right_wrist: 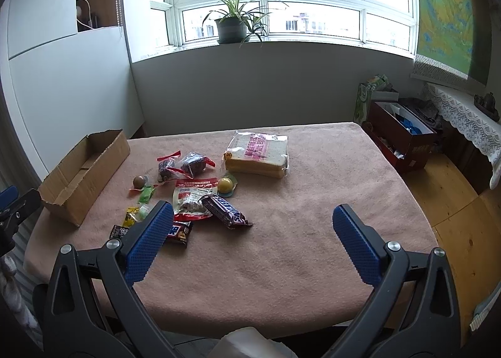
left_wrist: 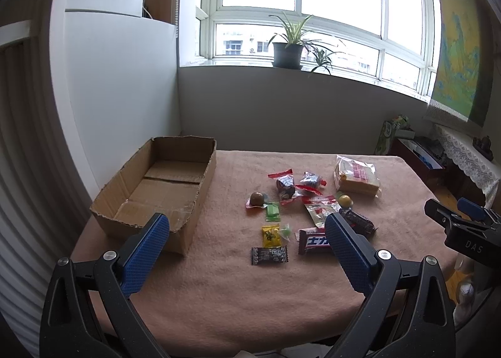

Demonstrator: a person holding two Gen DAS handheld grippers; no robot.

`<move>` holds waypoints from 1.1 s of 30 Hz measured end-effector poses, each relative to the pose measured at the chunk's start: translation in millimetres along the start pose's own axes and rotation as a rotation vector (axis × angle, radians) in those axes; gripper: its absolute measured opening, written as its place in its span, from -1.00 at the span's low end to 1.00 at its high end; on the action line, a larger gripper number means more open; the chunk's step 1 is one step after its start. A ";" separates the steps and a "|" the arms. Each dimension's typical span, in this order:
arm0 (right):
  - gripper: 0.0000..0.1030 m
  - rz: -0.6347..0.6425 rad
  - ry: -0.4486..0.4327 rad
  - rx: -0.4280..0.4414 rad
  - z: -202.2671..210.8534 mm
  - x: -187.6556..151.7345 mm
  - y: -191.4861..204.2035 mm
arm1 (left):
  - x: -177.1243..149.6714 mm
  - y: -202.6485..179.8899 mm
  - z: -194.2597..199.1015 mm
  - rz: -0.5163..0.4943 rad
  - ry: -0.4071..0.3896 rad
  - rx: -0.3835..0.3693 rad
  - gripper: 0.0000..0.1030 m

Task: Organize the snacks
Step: 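Grasp the black candy packet with the left tool while the right tool grasps a Snickers bar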

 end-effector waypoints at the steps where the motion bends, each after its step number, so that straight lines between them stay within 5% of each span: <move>1: 1.00 0.000 0.003 -0.001 -1.3 -0.2 -0.8 | -0.6 0.2 -1.2 0.000 0.003 0.000 0.93; 13: 0.99 0.002 0.080 0.040 -33.8 -6.3 -9.6 | -18.4 7.1 -24.3 0.016 0.072 -0.033 0.93; 26: 0.71 0.046 0.244 0.122 -91.7 -14.5 -11.3 | -37.7 -14.8 -64.8 -0.023 0.184 -0.166 0.73; 33: 0.59 0.048 0.322 0.185 -127.6 -13.2 -6.3 | -47.9 -17.3 -98.9 -0.022 0.258 -0.171 0.63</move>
Point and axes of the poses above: each gripper's, at about its wrist camera, not at the fingertips, and z roughly against the way its jaws point, y to its left, x to its top, the point moved 1 cm from there along -z, roughly the way its jaws point, and after that the axes turned 10 degrees about -z, right-handed, at the moved point
